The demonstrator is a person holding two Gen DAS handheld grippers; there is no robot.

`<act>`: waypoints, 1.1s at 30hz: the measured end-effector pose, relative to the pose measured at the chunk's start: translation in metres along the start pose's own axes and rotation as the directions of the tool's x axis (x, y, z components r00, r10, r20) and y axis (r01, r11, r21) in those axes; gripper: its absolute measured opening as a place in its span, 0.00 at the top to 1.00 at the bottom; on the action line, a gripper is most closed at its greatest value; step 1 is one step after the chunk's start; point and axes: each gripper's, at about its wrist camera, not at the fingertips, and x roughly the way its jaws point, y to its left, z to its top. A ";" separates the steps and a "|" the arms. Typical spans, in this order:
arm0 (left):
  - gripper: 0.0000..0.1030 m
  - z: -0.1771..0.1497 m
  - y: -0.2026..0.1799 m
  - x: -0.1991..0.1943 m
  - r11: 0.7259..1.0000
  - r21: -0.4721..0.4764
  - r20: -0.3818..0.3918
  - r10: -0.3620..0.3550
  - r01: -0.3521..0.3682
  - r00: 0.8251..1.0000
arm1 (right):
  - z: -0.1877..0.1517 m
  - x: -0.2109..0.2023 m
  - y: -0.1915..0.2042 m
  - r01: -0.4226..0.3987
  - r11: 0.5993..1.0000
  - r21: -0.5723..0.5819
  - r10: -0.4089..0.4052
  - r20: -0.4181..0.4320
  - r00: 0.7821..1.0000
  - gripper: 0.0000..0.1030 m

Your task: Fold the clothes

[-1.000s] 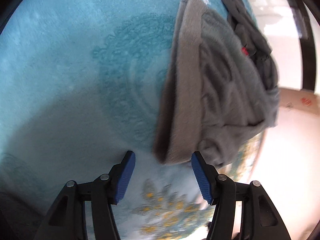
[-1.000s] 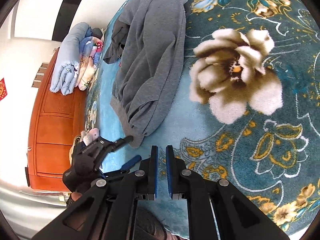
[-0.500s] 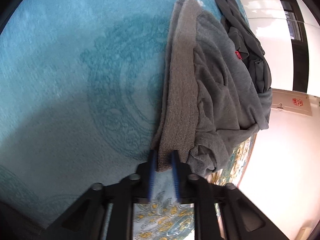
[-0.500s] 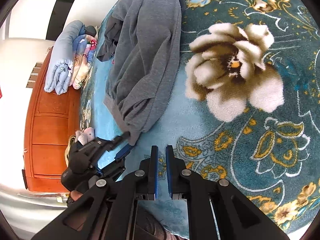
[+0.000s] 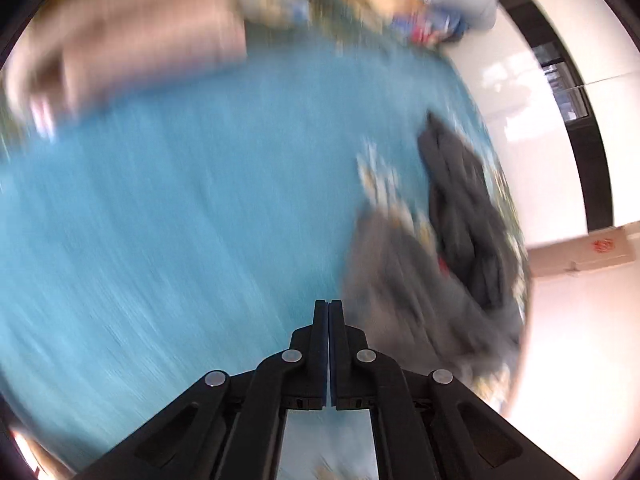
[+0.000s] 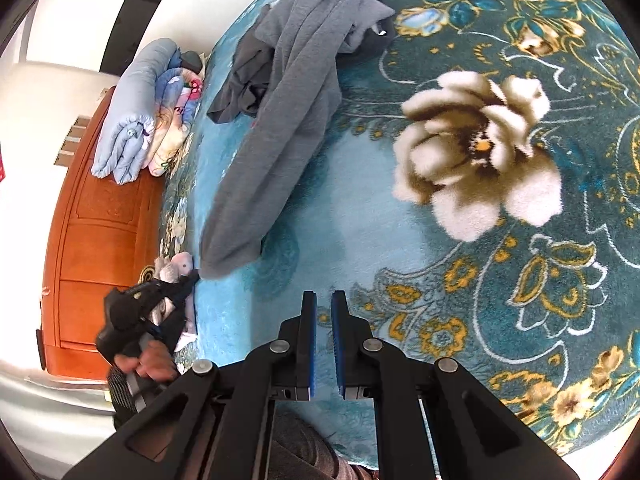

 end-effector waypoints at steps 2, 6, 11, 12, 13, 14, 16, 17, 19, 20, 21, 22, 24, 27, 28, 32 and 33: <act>1.00 0.024 0.009 -0.008 0.999 -0.052 0.020 -0.013 0.014 1.000 | 0.000 0.001 0.003 -0.003 1.000 -0.007 0.003 0.000 1.000 0.92; 1.00 0.030 0.006 -0.008 0.998 -0.045 0.018 -0.031 0.032 0.999 | 0.001 0.008 0.000 0.000 1.000 0.007 0.000 -0.015 1.000 0.92; 1.00 0.014 0.024 0.006 0.992 -0.105 -0.129 -0.087 0.073 0.988 | 0.003 0.017 -0.003 -0.004 1.000 0.025 0.005 -0.032 0.999 0.92; 0.99 0.006 0.023 0.011 0.991 -0.107 -0.157 -0.095 0.079 0.983 | 0.003 0.016 -0.002 -0.006 1.000 0.023 0.006 -0.032 0.999 0.92; 0.99 -0.003 0.020 0.018 0.991 -0.102 -0.183 -0.101 0.083 0.978 | 0.003 0.016 -0.002 -0.008 1.000 0.019 0.009 -0.029 1.000 0.92; 0.99 -0.012 0.018 0.022 0.993 -0.093 -0.203 -0.092 0.075 0.975 | 0.003 0.015 -0.002 -0.010 1.000 0.016 0.011 -0.027 1.000 0.92; 0.97 -0.034 0.012 0.033 0.995 -0.082 -0.257 -0.069 0.049 0.964 | 0.003 0.012 -0.005 -0.013 1.000 0.022 0.013 -0.019 1.000 0.92; 0.96 -0.045 0.008 0.039 0.996 -0.077 -0.286 -0.058 0.037 0.957 | 0.003 0.011 -0.008 -0.014 0.999 0.029 0.015 -0.015 1.000 0.92; 0.79 -0.064 0.006 0.048 0.997 -0.076 -0.322 -0.028 0.003 0.946 | 0.003 0.008 -0.015 -0.014 0.999 0.043 0.015 -0.008 1.000 0.92; 0.70 -0.074 0.005 0.053 0.997 -0.073 -0.338 -0.013 -0.012 0.941 | 0.004 0.006 -0.019 -0.014 0.999 0.051 0.014 -0.003 1.000 0.92; 0.48 -0.083 0.005 0.057 0.997 -0.070 -0.354 0.001 -0.027 0.935 | 0.004 0.005 -0.024 -0.014 0.998 0.061 0.014 -0.001 1.000 0.92; 0.40 -0.092 0.005 0.060 0.997 -0.075 -0.366 0.004 -0.033 0.931 | 0.004 0.003 -0.029 -0.014 0.997 0.072 0.014 0.002 1.000 0.92; 0.41 -0.106 0.004 0.066 0.995 -0.092 -0.387 -0.005 -0.033 0.922 | 0.004 0.002 -0.038 -0.015 0.996 0.092 0.014 0.007 1.000 0.92; 0.40 -0.119 0.000 0.073 0.996 -0.077 -0.418 0.015 -0.052 0.908 | 0.005 0.000 -0.047 -0.021 0.994 0.110 0.020 0.010 1.000 0.92; 0.40 -0.122 0.000 0.075 0.995 -0.089 -0.416 0.005 -0.046 0.909 | 0.005 0.000 -0.049 -0.022 0.993 0.113 0.021 0.009 1.000 0.92; 0.42 -0.129 0.006 0.085 0.980 -0.201 -0.416 -0.088 0.003 0.905 | 0.006 0.002 -0.056 -0.028 0.992 0.123 0.028 0.006 1.000 0.92; 0.42 -0.130 0.008 0.088 0.975 -0.224 -0.415 -0.099 0.004 0.904 | 0.007 0.003 -0.057 -0.028 0.992 0.124 0.028 0.005 1.000 0.92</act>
